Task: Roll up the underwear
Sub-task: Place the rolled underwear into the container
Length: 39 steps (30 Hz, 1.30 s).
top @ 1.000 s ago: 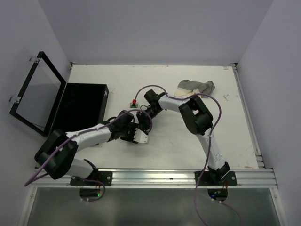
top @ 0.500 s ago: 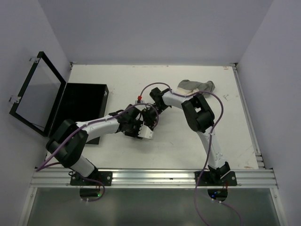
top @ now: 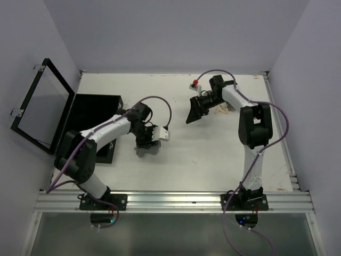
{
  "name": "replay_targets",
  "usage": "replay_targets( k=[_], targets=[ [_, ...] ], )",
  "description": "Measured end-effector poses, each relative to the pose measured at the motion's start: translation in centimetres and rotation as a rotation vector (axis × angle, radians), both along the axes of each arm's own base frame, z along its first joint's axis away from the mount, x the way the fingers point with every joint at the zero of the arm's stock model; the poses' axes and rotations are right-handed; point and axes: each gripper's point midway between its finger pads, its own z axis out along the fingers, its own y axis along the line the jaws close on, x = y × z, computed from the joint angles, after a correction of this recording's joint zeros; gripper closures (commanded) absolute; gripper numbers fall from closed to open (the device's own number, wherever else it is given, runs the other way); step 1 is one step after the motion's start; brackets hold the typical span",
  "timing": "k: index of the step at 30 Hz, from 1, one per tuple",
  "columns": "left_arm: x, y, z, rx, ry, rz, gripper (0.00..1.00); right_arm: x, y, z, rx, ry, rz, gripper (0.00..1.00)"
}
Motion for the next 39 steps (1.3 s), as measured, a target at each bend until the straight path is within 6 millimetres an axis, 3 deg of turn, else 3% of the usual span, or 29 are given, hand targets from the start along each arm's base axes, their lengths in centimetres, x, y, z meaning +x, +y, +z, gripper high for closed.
replay_targets(
  k=[5,10,13,17,21,24,27,31,35,39],
  targets=[
    [5.4,0.5,5.9,-0.111,-0.055,0.131,1.0,-0.9,-0.6,3.0,0.013,-0.057,-0.009,0.01],
    [10.0,3.7,10.4,-0.189,-0.143,0.255,1.0,-2.0,-0.9,2.3,-0.002,-0.023,-0.009,0.02],
    [12.0,7.9,11.8,-0.201,-0.199,0.363,1.0,-2.4,-1.2,1.6,-0.025,-0.002,-0.013,0.01],
    [13.9,16.0,14.0,-0.168,-0.332,0.521,1.0,-2.5,-1.3,1.5,-0.036,0.0,-0.014,0.02],
    [14.5,22.3,15.9,-0.08,-0.5,0.595,1.0,-2.5,-1.8,1.2,-0.064,0.005,-0.021,0.01],
    [14.6,24.9,15.7,-0.021,-0.576,0.598,1.0,-2.3,-2.5,1.2,-0.091,0.009,-0.034,0.01],
    [14.5,27.9,14.1,0.051,-0.618,0.594,1.0,-1.6,-3.7,1.3,-0.114,0.005,-0.065,0.01],
    [13.9,31.3,12.2,0.142,-0.644,0.603,1.0,-0.4,-6.8,1.3,-0.139,0.014,-0.142,0.01],
    [13.1,33.6,11.1,0.204,-0.699,0.594,1.0,0.4,-9.3,1.1,-0.158,0.024,-0.204,0.02],
    [11.2,35.0,9.4,0.251,-0.707,0.58,1.0,0.5,-9.8,1.0,-0.163,0.026,-0.215,0.01]
  ],
)
